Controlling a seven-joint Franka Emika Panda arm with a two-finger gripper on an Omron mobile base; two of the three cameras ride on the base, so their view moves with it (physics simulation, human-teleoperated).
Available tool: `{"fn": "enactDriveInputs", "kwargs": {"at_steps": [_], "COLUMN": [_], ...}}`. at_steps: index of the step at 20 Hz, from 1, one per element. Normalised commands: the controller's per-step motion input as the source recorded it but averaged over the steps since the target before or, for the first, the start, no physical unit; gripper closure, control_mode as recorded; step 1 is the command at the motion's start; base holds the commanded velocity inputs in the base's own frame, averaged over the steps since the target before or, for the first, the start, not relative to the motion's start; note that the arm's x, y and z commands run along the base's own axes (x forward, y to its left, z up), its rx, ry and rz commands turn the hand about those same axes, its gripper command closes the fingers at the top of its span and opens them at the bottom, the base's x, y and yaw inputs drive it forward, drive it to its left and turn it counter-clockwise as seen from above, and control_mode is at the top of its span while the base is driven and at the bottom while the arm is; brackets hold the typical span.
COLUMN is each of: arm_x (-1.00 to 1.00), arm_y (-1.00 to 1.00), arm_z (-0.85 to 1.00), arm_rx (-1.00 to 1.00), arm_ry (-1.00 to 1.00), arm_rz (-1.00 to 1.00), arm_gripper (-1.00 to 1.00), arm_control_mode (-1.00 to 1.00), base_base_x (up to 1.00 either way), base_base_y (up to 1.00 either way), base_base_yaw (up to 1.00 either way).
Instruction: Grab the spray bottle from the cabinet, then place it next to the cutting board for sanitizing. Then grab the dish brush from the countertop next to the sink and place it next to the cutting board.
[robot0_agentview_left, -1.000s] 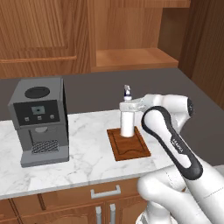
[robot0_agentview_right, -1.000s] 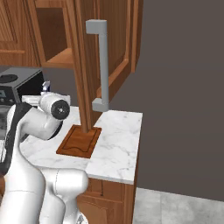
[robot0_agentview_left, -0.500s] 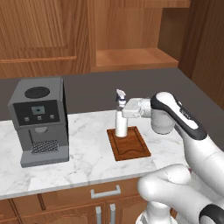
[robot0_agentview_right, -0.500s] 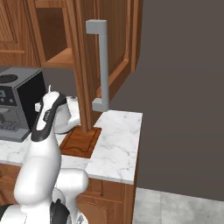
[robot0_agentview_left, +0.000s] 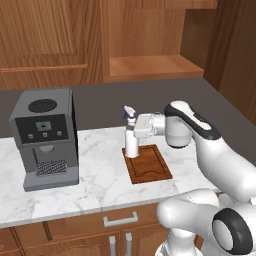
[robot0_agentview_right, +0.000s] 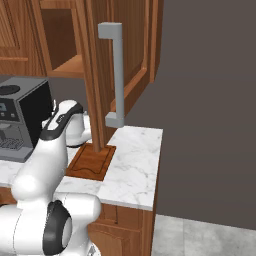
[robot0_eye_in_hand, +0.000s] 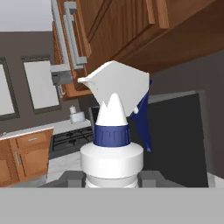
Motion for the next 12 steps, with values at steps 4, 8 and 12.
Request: {"fn": "enactDriveInputs", "kwargs": {"at_steps": [4,8,12], "arm_x": [0.15,0.10,0.11], "arm_y": [0.05,0.11,0.21], "arm_z": [-0.21,-0.22,-0.24], "arm_rx": [-0.05,-0.01,0.00], "arm_ry": [-0.01,-0.04,-0.02], "arm_rz": [0.02,0.03,0.03], "arm_gripper": [1.00,1.00,1.00], "arm_control_mode": [-1.00,-1.00,-1.00], "base_base_x": [0.00,0.00,0.00], "base_base_y": [0.00,0.00,0.00], "base_base_yaw": [0.00,0.00,0.00]}}
